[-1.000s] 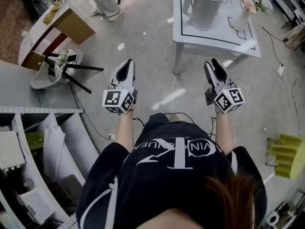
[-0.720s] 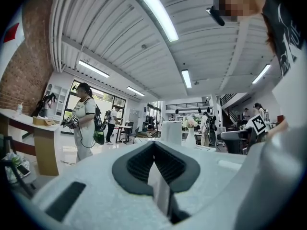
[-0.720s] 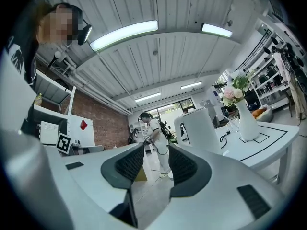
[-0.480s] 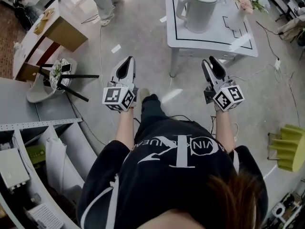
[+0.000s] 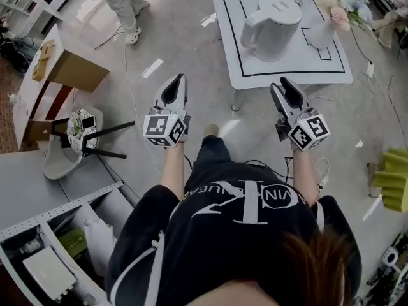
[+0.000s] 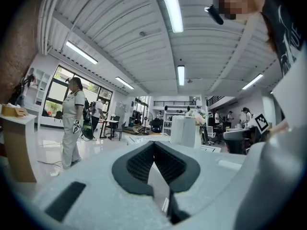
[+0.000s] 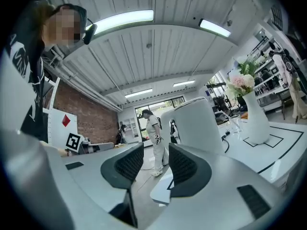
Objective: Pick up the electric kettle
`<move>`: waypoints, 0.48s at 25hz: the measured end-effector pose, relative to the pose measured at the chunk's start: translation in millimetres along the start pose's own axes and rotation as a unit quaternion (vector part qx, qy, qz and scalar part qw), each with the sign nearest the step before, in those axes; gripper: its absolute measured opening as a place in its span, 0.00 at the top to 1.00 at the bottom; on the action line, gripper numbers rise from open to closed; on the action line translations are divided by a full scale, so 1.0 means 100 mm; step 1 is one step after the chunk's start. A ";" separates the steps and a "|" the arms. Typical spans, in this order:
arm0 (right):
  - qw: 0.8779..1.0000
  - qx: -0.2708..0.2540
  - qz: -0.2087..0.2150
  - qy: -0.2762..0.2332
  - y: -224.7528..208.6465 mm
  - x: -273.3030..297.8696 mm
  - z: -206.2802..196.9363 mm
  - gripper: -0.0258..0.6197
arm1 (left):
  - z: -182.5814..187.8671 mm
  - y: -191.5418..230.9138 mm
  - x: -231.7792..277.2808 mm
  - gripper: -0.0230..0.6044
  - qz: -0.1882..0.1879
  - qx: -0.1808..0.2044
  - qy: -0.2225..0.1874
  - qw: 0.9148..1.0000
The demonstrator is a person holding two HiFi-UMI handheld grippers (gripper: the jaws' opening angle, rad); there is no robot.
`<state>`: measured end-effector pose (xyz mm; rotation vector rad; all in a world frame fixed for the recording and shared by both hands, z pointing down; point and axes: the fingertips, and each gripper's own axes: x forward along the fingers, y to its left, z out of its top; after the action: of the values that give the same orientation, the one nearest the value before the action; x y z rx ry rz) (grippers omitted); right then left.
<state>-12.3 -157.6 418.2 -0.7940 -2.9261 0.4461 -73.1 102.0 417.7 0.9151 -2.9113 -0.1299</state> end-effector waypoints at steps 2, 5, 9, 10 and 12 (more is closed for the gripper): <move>1.000 0.007 -0.007 0.000 -0.04 0.13 -0.01 0.73 | 0.03 0.07 0.20 0.95 -0.022 0.010 0.008 1.000; 1.000 0.013 -0.022 0.007 -0.07 0.29 -0.05 0.73 | 0.07 0.13 0.49 0.95 -0.053 0.017 0.012 0.998; 0.999 0.018 -0.039 0.010 -0.12 0.47 -0.08 0.72 | 0.04 0.18 0.80 0.95 -0.087 0.007 0.019 0.996; 0.999 0.018 -0.044 0.009 -0.13 0.52 -0.08 0.72 | 0.02 0.19 0.87 0.95 -0.097 0.006 0.022 0.995; 0.999 0.015 -0.052 0.006 -0.14 0.62 -0.06 0.72 | 0.00 0.23 0.99 0.95 -0.113 0.004 0.028 0.993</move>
<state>-71.7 -136.8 428.1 -0.6344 -2.9244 0.4740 -167.1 63.4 425.7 1.2262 -2.7508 -0.1056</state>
